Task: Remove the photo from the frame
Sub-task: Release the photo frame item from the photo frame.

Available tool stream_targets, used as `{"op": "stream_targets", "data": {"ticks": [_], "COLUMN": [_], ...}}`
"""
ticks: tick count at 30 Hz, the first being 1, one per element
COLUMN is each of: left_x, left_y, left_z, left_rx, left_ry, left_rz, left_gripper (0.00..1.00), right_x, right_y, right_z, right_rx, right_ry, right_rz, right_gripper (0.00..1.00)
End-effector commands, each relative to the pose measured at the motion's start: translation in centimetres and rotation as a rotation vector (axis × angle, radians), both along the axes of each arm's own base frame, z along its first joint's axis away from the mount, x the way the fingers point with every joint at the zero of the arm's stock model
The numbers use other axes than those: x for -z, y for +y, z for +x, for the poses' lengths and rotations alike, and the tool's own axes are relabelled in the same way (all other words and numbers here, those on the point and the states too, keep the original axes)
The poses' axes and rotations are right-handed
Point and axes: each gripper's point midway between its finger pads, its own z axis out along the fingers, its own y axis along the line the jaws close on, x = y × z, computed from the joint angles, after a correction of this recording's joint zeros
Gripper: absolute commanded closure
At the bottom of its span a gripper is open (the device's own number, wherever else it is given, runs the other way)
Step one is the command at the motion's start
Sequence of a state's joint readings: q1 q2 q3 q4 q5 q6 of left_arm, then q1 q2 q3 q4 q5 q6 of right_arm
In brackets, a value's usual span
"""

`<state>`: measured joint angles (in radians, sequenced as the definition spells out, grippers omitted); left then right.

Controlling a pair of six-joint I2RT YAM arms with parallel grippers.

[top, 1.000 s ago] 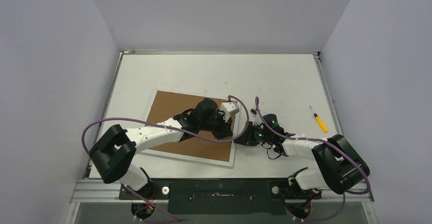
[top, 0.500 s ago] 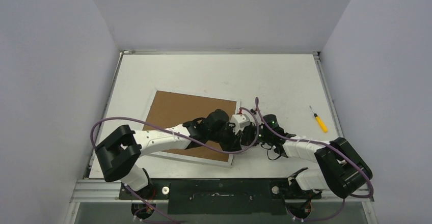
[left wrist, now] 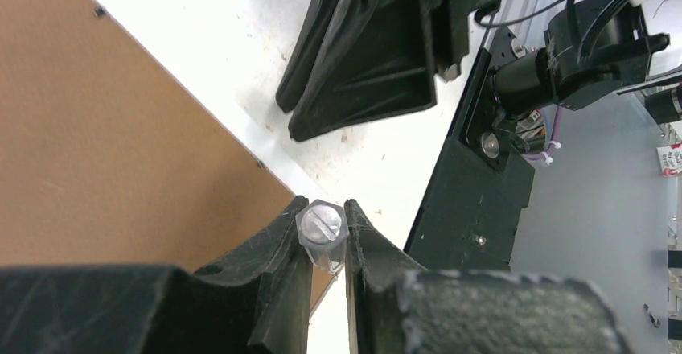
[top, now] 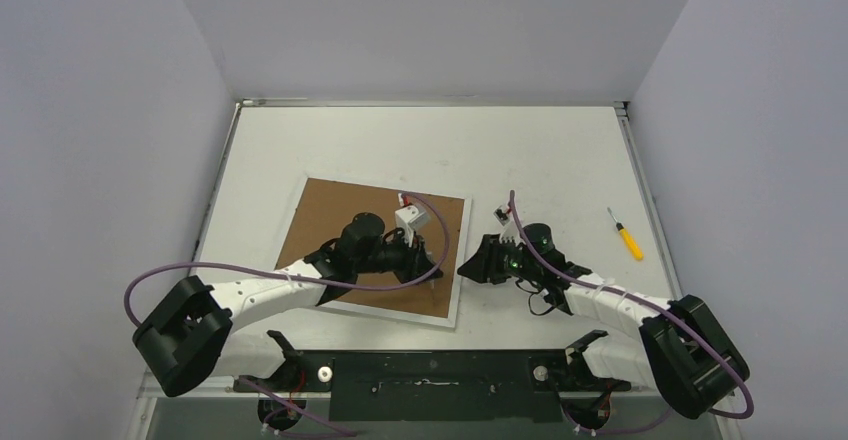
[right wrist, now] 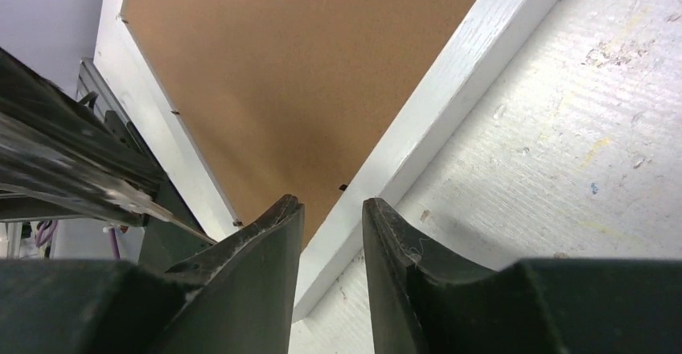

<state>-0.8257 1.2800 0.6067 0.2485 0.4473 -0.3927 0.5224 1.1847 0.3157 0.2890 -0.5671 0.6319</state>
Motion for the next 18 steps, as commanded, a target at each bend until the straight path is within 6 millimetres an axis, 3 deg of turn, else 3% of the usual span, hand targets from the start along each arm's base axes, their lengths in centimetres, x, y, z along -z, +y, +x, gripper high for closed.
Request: {"op": "stream_targets", "data": {"ticks": [1,7,18], "left_x": [-3.4,-2.1,-1.0], "left_y": [-0.9,-0.4,1.0], "left_z": [0.6,1.7,3.4], "left_rx": [-0.030,-0.122,-0.345], "left_ry": [-0.057,-0.104,-0.183], "left_rz": [-0.208,-0.250,-0.259], "left_gripper": [1.00,1.00,1.00], "right_x": [-2.4,-2.1,-1.2], "right_y": [0.3,-0.3,-0.2], "right_z": [1.4,1.7,2.5], "right_rx": [0.008,0.044,0.086], "right_ry": [-0.103,-0.118,-0.075], "right_rz": [0.040,0.026,0.011], "right_gripper": [0.63,0.48,0.52]}}
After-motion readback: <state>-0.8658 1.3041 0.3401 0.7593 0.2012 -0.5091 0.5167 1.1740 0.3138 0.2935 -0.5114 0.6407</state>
